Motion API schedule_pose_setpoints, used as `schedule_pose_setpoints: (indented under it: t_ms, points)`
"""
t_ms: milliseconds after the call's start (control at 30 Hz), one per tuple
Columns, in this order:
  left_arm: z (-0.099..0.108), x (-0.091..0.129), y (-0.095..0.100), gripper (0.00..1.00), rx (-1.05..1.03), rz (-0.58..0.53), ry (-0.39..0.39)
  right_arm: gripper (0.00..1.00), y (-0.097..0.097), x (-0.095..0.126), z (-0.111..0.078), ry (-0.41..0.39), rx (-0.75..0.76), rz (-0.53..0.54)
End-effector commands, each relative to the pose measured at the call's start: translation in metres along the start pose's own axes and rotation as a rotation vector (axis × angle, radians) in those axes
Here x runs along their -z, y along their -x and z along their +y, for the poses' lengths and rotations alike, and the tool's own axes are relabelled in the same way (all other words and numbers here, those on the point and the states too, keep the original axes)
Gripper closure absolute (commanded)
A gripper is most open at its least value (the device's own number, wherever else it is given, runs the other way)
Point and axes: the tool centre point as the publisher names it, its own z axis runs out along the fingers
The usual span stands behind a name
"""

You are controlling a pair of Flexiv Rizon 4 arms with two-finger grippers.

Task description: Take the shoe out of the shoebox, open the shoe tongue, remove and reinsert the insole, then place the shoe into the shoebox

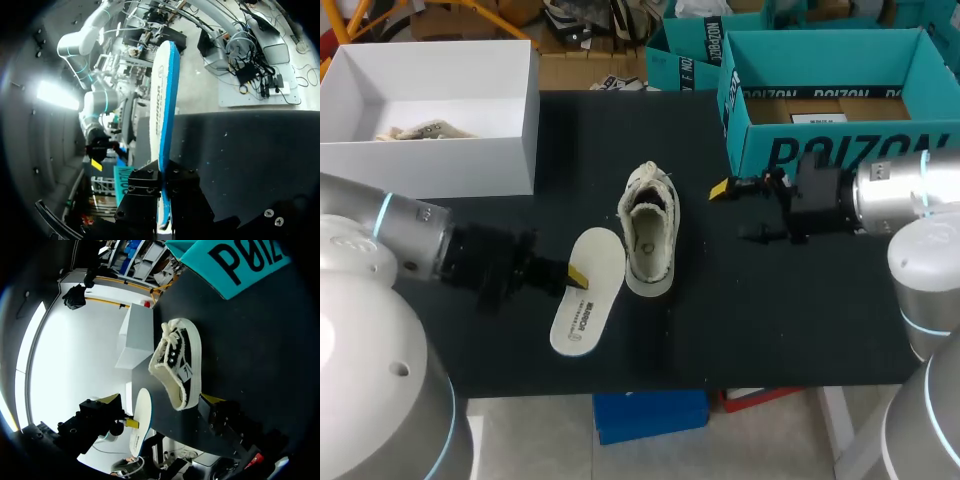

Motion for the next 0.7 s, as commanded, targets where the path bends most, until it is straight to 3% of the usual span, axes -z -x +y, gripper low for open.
schedule_pose_setpoints:
  t_ms: [33, 300, 700]
  points:
    - [0.004, -0.003, 0.003, 1.0, -0.015, 0.091, -0.009, 0.0, 0.001, 0.012, -0.008, 0.031, 0.0, -0.004]
    - [0.009, -0.011, 0.005, 1.0, -0.035, 0.137, -0.047, 0.0, -0.005, 0.036, -0.015, 0.068, -0.002, -0.065]
    - [0.004, -0.019, -0.008, 1.0, -0.015, 0.186, -0.097, 0.0, -0.019, 0.067, -0.036, 0.118, -0.01, -0.123]
